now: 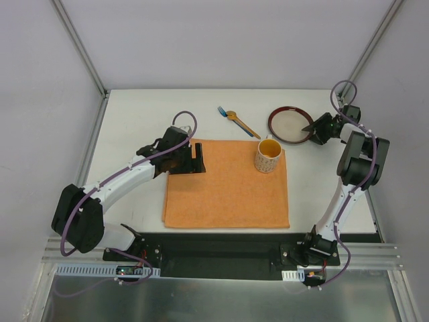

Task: Set the dinner table for one person
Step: Pick up the plate at the center of the board.

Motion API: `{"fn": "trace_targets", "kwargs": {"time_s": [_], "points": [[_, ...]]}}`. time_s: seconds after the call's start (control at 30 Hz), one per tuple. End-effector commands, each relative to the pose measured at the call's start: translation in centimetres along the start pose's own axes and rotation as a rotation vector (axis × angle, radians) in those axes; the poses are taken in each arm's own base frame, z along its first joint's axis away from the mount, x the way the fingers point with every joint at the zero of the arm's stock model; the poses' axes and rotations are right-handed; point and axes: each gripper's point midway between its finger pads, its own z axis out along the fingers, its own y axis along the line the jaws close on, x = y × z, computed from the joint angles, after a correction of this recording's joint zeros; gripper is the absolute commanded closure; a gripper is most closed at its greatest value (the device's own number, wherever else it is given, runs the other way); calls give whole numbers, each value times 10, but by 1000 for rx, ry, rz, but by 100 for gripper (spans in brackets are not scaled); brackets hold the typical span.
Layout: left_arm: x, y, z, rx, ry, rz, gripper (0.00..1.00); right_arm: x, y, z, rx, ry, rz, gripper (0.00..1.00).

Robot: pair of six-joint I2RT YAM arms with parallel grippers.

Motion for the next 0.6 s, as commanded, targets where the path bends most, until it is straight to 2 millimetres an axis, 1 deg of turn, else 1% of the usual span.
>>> {"fn": "trace_targets", "kwargs": {"time_s": [0.0,0.03,0.07,0.1,0.13,0.17,0.2,0.33,0.37,0.43,0.47,0.53,0.57], "points": [[1,-6,-8,20,4,-4,20,18,-9,21,28,59,17,56],[1,-7,-7,23,8,-1,20,19,-8,22,27,66,20,62],[1,-7,-7,23,8,1,21,18,-8,22,30,65,22,70],[-1,-8,-8,25,6,4,20,18,-7,22,30,65,25,74],[-2,-8,-8,26,4,9,20,19,-7,21,30,75,30,82],[-2,-8,-8,24,5,14,21,19,-4,21,27,77,28,94],[-5,-9,-9,26,-3,16,20,20,-5,20,39,77,31,99],[-8,-11,-9,28,-7,31,21,22,0,15,40,77,25,99],[-9,-11,-9,29,-7,33,20,21,8,9,31,68,12,99],[-11,-12,-9,29,-12,36,21,24,12,2,35,60,13,99],[-12,-13,-9,31,-14,42,20,19,25,-9,17,35,-4,99],[-15,-15,-9,35,-17,46,20,19,33,-20,9,19,-10,99],[-16,-16,-8,35,-15,49,21,16,43,-31,-6,-2,-21,99]]}}
